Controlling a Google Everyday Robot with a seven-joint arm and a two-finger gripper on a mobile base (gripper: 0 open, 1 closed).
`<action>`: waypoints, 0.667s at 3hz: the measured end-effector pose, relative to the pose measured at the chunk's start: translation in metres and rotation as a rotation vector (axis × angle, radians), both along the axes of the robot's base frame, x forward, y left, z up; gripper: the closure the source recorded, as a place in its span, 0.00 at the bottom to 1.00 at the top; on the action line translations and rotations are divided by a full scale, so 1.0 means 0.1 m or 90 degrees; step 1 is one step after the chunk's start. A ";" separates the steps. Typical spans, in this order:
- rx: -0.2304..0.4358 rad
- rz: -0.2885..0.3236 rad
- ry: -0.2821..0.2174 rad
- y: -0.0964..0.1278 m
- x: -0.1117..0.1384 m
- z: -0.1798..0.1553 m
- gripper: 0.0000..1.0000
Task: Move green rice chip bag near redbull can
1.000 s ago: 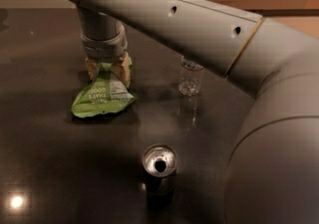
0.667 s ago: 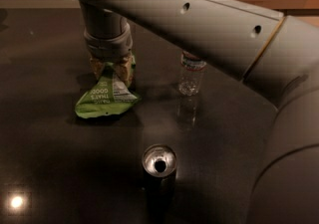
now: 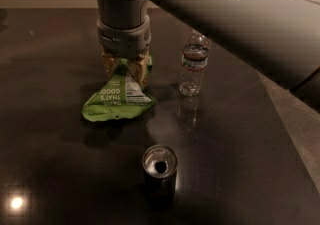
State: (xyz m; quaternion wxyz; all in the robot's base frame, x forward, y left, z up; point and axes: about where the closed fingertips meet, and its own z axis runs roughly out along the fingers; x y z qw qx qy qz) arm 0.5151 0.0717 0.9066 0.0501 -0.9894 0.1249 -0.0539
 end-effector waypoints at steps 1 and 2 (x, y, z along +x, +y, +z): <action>0.021 0.010 0.034 -0.22 -0.17 0.07 1.00; 0.036 0.025 0.069 -0.40 -0.31 0.05 1.00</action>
Offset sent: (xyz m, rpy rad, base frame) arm -0.0599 -0.0780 0.0013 0.0435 0.2209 0.0695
